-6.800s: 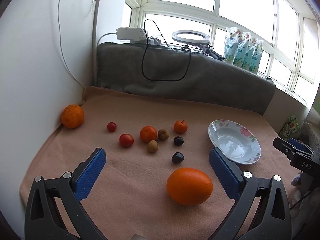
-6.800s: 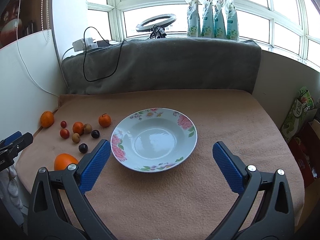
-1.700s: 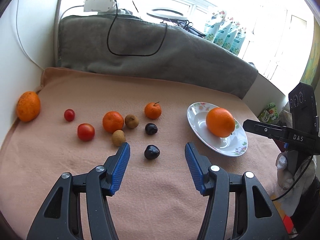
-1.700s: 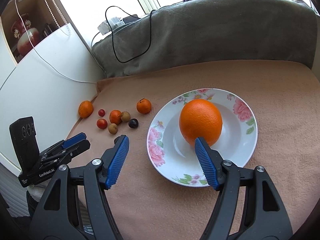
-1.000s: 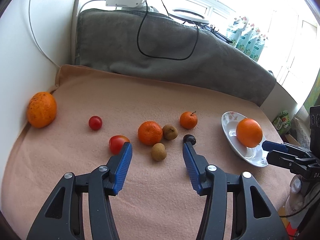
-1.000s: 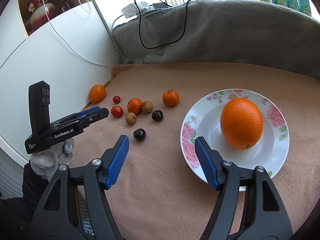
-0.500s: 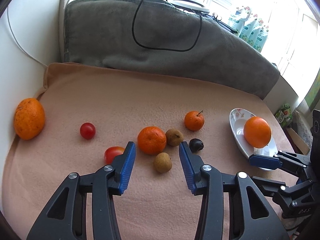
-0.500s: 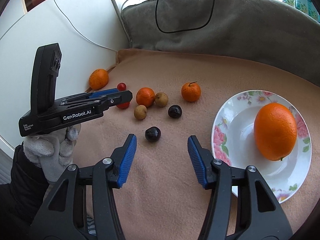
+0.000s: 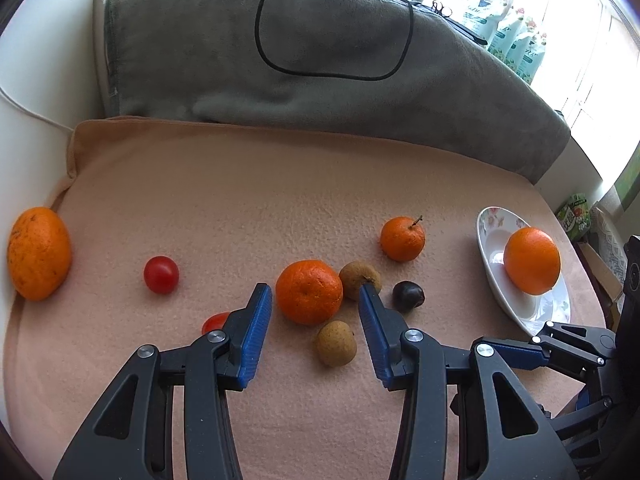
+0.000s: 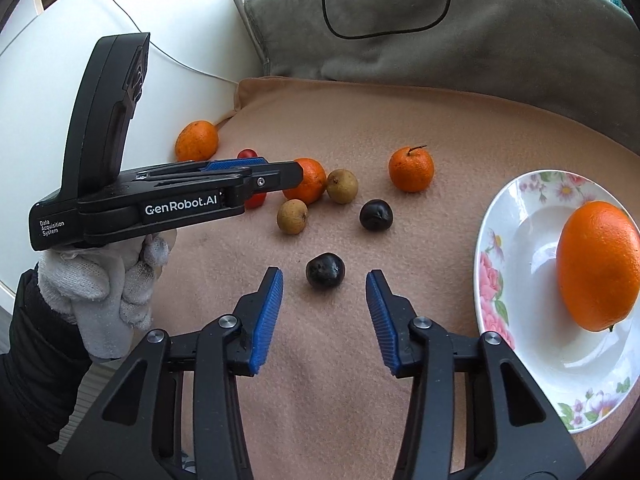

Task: Organize fruits
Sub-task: 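Grasp the dark plum with the right gripper while the left grasps a tangerine, then carry plum and tangerine to the plate and release both into it, then withdraw both open grippers from the plate toward the remaining fruits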

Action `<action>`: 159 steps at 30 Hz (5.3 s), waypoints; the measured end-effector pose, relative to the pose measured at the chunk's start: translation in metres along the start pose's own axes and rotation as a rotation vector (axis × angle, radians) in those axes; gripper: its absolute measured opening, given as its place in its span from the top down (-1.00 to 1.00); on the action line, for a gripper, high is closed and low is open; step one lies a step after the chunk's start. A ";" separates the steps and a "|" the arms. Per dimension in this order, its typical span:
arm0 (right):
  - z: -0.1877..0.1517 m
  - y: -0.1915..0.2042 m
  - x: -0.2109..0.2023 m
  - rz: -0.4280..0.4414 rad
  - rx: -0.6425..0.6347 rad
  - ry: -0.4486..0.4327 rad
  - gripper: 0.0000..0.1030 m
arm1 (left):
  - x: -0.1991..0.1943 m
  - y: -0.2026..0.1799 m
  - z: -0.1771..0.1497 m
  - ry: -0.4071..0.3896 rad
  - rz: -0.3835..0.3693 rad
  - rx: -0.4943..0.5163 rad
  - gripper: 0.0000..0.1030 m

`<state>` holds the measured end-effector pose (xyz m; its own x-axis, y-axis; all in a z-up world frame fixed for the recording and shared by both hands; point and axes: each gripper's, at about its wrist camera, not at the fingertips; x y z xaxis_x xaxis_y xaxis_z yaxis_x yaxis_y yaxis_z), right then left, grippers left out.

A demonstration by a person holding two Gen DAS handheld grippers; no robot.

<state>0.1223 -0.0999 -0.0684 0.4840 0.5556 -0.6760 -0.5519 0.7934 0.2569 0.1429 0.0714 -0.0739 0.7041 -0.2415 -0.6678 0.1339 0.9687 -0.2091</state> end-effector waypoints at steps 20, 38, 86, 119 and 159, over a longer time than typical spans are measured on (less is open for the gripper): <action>0.009 0.006 0.027 -0.003 -0.044 0.081 0.35 | 0.023 0.007 0.001 0.053 -0.019 -0.022 0.25; 0.007 0.002 0.027 0.002 -0.018 0.078 0.51 | 0.015 0.013 -0.005 0.008 -0.021 -0.076 0.30; -0.027 -0.097 -0.100 -0.200 0.133 -0.071 0.51 | 0.003 -0.135 0.004 -0.018 -0.267 0.067 0.30; -0.023 -0.092 -0.117 -0.224 0.125 -0.120 -0.45 | -0.012 -0.131 0.006 -0.062 -0.225 0.080 -0.21; 0.027 -0.053 -0.078 -0.087 0.056 -0.113 -0.69 | -0.075 0.005 -0.043 -0.151 0.073 -0.124 -0.34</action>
<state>0.1323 -0.1780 -0.0107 0.6035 0.5065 -0.6158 -0.4673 0.8505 0.2416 0.0611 0.0917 -0.0559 0.8067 -0.1509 -0.5713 -0.0014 0.9664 -0.2572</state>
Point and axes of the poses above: each gripper's, at about its wrist camera, not at the fingertips, and x roughly the way its jaws point, y to its left, z to its top, and after that the axes turned 7 degrees about -y, right-handed
